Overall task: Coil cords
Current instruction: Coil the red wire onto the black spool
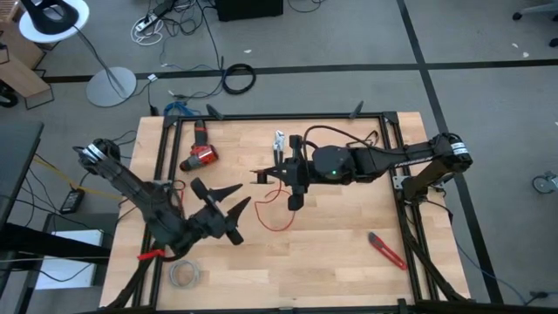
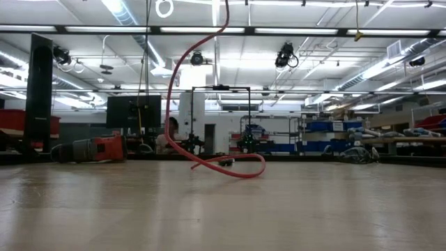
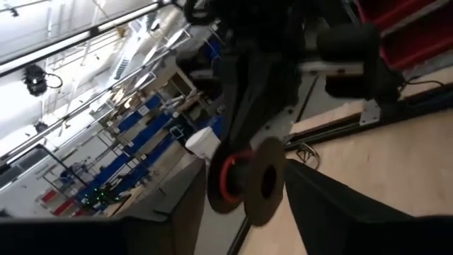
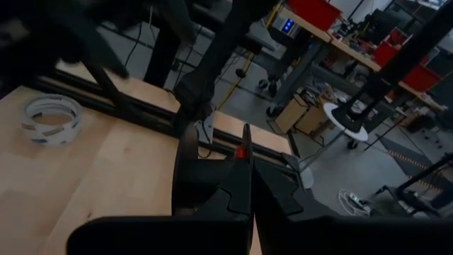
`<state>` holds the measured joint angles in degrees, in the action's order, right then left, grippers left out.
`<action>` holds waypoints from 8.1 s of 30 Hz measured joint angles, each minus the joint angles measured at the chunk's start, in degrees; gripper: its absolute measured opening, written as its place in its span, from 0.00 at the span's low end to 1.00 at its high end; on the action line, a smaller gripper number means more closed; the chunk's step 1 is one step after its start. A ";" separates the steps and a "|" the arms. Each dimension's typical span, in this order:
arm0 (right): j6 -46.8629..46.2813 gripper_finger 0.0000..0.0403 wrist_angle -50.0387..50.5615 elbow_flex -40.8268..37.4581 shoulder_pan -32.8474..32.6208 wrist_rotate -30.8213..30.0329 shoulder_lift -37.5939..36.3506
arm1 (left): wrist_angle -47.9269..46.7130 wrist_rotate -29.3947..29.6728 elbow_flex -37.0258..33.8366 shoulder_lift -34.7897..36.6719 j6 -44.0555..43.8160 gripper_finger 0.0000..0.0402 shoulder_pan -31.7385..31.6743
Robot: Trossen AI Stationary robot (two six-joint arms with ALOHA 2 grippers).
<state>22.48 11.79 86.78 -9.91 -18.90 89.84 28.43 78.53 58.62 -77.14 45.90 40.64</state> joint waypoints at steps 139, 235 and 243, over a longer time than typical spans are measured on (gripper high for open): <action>0.04 0.24 -36.41 -1.70 -2.20 11.46 4.18 | 56.66 -75.50 -29.78 13.73 -24.83 0.00 -15.98; -1.69 0.00 -22.60 -1.60 0.62 10.15 0.50 | 55.64 -49.94 -26.49 6.88 -9.73 0.56 -10.77; -1.86 0.00 -9.73 -1.62 0.66 3.03 -0.74 | 52.04 -25.38 -24.69 8.42 1.90 0.56 -3.47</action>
<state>20.62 2.07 85.17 -9.26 -15.87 89.10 80.47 53.16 33.93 -68.72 47.80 37.18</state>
